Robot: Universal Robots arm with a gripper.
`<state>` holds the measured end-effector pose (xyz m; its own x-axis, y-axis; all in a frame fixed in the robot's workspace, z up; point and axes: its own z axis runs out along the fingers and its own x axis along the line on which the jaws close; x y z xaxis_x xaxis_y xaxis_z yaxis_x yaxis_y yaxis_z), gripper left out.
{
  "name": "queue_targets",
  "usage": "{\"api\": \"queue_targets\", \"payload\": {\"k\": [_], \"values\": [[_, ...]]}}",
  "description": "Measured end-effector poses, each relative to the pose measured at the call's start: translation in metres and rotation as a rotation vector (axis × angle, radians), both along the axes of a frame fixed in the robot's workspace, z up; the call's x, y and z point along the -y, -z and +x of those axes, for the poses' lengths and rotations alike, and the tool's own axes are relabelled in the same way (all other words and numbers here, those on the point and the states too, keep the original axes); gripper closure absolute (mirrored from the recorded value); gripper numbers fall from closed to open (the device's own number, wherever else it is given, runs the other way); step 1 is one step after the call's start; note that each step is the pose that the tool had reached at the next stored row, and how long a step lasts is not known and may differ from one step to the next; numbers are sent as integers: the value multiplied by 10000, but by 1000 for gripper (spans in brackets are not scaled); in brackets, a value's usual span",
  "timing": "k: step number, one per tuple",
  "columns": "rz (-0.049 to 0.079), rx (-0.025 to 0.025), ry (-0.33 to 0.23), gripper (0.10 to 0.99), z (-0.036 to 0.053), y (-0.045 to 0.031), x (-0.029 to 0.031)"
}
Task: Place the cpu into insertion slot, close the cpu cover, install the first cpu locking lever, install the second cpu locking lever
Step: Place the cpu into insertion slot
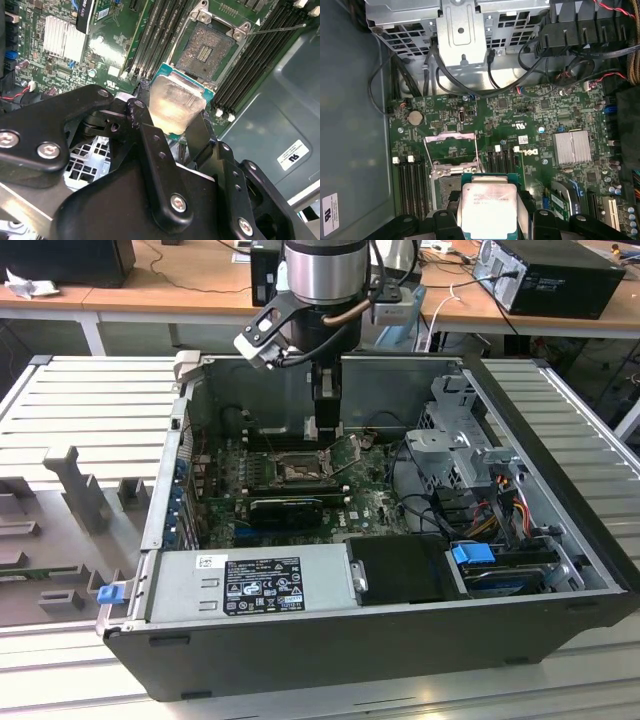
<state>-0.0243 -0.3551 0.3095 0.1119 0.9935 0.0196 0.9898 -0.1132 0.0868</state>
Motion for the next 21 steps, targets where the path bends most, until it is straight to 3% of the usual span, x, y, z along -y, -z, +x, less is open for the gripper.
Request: {"api": "queue_targets", "payload": {"k": [6, 10, 14, 16, 21], "values": [[0, -11, -62, 557, -5, 56, 0], [-1, -31, -725, 557, -27, 97, -3], [5, -115, -788, 557, -37, 125, -23], [6, -183, -823, 557, -46, 152, -25], [6, -266, -1243, 557, -52, 233, -25]]}}
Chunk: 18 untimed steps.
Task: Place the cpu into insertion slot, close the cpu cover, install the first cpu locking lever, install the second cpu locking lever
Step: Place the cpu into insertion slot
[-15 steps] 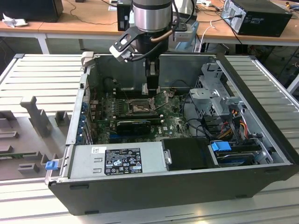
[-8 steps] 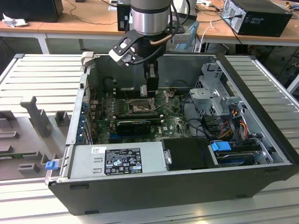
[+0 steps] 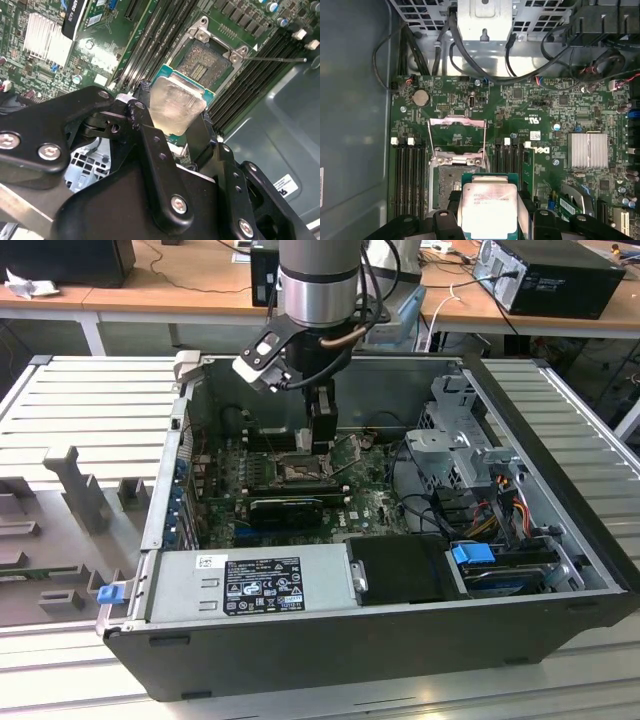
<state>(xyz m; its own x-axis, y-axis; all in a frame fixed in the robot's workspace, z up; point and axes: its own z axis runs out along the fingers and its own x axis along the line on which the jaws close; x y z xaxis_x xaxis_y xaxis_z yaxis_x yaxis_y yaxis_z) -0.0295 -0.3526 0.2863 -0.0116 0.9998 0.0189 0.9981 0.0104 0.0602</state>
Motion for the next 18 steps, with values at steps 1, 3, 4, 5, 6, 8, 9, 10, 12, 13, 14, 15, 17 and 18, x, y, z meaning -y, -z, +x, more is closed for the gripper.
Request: {"api": "queue_targets", "payload": {"k": [1, 3, 4, 5, 6, 8, 9, 10, 12, 13, 14, 15, 17, 18], "values": [[0, -28, -8, 557, 0, 9, 0], [-16, -101, -7, 557, 0, 35, -4], [-20, -116, -6, 557, 0, 51, -4], [-20, -123, -7, 557, 0, 76, -4], [-20, -122, -7, 557, -2, 94, -4], [-42, -110, -10, 557, -5, 127, -4], [-44, -110, -9, 557, -5, 134, -4], [-45, -109, -9, 557, -5, 140, -4], [-44, -109, -7, 557, -6, 165, -4], [-45, -108, -7, 557, -8, 178, -5], [-45, -107, -8, 557, -15, 209, -5], [-46, -108, -9, 557, -16, 230, -4], [-45, -107, -8, 557, -17, 257, -6], [-45, -107, -8, 557, -17, 278, -8]]}}
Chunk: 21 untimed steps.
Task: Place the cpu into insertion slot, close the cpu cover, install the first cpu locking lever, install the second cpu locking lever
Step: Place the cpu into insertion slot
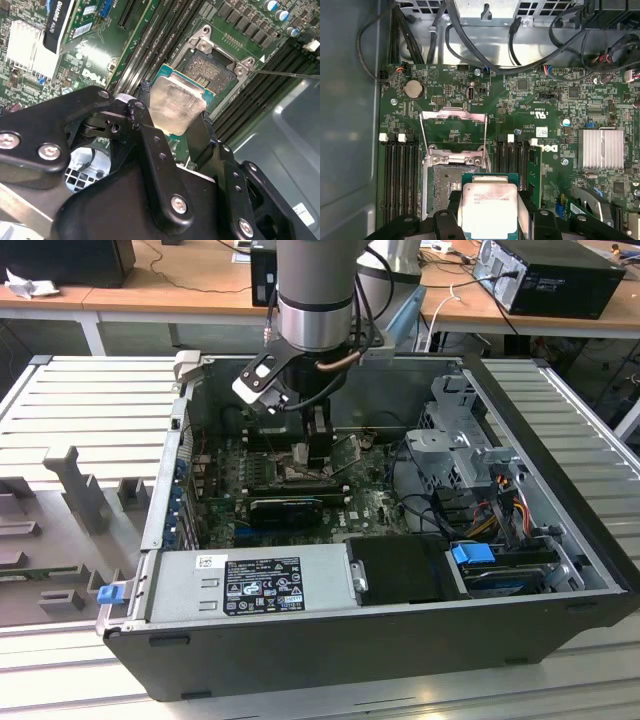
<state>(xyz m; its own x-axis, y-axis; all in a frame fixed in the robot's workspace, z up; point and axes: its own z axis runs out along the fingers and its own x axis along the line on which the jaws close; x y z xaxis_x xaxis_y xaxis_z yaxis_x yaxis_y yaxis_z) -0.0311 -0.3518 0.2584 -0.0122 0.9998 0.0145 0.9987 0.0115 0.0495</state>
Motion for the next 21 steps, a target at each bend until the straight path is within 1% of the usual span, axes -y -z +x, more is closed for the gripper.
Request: {"api": "queue_targets", "payload": {"k": [5, 13, 16, 18, 21], "values": [[0, 1, 2, 557, -3, 84, -16], [1, 1, 0, 557, -2, 154, -47], [0, 1, 1, 557, -2, 191, -95], [-1, 0, 0, 557, -2, 209, -158], [1, 1, 38, 557, -3, 246, -212]]}}
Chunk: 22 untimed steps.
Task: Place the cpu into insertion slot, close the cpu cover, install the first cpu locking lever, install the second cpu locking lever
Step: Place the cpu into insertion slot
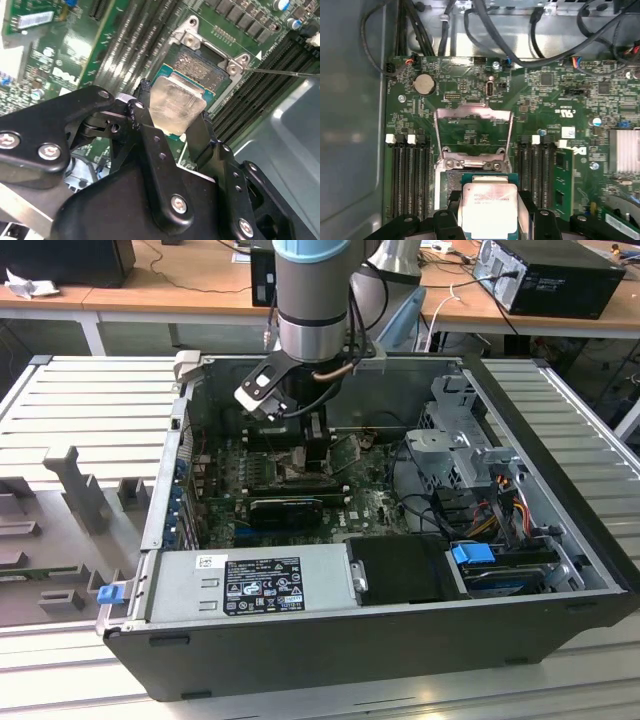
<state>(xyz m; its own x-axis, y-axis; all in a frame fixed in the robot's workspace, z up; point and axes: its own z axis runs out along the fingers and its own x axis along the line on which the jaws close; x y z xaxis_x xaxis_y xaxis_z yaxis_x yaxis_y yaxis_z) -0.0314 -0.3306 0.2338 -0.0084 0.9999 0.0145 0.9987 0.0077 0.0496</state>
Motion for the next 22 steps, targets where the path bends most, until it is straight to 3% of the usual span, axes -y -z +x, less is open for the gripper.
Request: {"api": "queue_targets", "payload": {"k": [4, 9, 14, 22], "values": [[-3, -2, 22, 557, -90, 117, -43], [2, 1, 22, 557, -96, 214, -145], [-2, -1, -1, 557, -95, 287, -154], [-8, -3, -1, 557, -90, 330, -154]]}}
